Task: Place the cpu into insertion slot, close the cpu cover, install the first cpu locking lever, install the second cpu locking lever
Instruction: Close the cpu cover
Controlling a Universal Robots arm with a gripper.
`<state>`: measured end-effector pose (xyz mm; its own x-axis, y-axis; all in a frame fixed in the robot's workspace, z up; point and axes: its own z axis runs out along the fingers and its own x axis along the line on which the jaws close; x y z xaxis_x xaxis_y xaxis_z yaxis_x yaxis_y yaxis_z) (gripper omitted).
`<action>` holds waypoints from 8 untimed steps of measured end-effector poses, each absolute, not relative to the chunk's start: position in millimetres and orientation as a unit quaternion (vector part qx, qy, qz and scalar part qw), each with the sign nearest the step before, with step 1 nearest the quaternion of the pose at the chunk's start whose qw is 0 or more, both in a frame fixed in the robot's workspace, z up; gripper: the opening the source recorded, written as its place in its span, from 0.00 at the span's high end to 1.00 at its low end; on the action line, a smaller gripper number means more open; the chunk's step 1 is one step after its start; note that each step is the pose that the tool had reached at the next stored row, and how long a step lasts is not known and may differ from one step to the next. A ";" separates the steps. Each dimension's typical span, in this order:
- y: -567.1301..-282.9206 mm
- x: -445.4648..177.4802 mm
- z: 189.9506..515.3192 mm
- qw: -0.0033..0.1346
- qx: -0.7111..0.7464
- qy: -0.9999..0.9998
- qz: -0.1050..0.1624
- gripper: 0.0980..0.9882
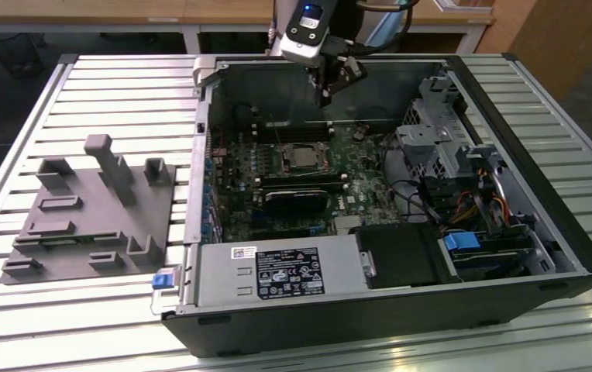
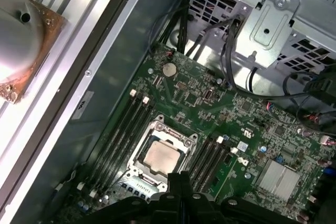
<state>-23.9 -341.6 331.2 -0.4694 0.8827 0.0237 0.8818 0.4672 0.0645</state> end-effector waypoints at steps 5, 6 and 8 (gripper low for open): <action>-341.6 -24.0 328.3 0.006 0.515 0.856 0.034 0.99; -341.6 -24.0 327.8 0.006 0.515 0.856 0.034 0.99; -341.6 -24.0 326.8 0.006 0.515 0.856 0.034 0.99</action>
